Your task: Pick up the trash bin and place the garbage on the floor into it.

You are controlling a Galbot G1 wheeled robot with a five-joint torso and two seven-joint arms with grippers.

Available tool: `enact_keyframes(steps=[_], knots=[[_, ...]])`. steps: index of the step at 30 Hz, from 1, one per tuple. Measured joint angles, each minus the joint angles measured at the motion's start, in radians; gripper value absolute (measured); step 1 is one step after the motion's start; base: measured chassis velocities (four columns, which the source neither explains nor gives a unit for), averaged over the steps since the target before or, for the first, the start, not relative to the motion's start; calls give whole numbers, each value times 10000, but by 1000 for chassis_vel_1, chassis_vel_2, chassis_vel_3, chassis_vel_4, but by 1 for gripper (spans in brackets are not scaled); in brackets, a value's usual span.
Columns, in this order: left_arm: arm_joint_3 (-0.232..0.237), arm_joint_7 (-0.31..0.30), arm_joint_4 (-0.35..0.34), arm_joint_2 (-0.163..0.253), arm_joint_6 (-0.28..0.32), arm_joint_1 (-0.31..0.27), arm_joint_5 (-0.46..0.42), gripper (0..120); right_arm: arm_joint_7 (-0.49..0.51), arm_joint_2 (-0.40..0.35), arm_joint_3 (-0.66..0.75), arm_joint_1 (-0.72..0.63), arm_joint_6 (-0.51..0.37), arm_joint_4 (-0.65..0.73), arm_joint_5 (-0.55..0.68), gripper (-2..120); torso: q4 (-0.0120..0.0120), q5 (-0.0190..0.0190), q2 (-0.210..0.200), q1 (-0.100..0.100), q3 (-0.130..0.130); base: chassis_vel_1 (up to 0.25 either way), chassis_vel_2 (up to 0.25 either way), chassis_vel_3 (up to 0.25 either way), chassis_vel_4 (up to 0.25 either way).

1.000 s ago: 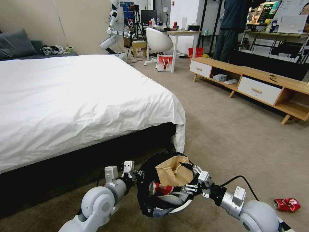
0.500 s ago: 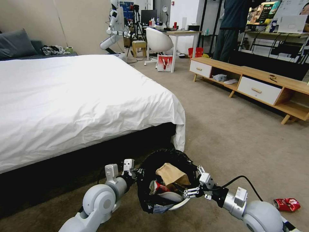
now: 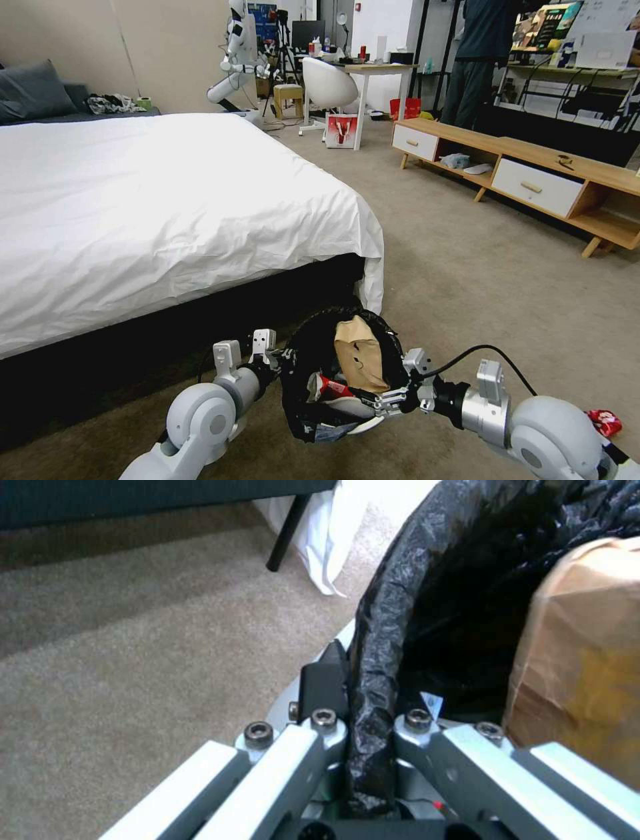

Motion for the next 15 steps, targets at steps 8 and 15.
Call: enact_keyframes(steps=[8,15], knots=[[-87,48,-77,-23,-23,131,44,2,-161,269,6,-39,404,-57,37,100,-1,0,-1,0,0,0,0,0,0],[-363,60,-316,-11,-34,314,59,2,-221,693,464,66,1703,92,-839,100,-2,1,0,0,0,0,0,0,0]])
